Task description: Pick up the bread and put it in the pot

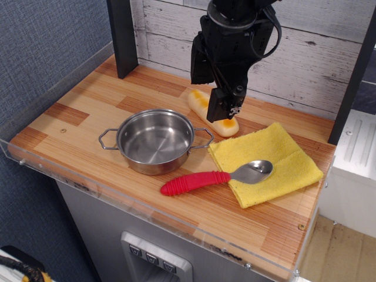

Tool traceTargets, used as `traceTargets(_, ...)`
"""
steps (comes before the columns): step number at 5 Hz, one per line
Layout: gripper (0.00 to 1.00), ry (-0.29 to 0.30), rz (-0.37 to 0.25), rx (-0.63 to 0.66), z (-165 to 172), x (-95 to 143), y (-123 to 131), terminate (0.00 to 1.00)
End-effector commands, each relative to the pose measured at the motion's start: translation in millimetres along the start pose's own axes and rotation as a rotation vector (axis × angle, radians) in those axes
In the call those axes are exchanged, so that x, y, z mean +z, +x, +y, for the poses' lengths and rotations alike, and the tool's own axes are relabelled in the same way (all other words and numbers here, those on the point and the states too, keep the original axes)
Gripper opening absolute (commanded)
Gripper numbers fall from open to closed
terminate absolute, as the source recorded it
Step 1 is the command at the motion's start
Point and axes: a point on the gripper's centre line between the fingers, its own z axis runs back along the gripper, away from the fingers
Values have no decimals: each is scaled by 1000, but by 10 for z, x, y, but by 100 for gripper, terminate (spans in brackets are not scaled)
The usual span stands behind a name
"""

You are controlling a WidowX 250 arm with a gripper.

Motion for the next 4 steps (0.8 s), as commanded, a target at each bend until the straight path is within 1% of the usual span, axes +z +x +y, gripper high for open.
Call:
traceTargets(1, 100, 0, 0, 0, 0, 0, 0, 0)
traceTargets(2, 100, -51, -41, 241, 104, 143, 183, 0)
traceTargets(3, 100, -102, -45, 302, 251, 199, 400, 0)
traceTargets(4, 100, -108, -5, 471, 358, 209, 368, 0)
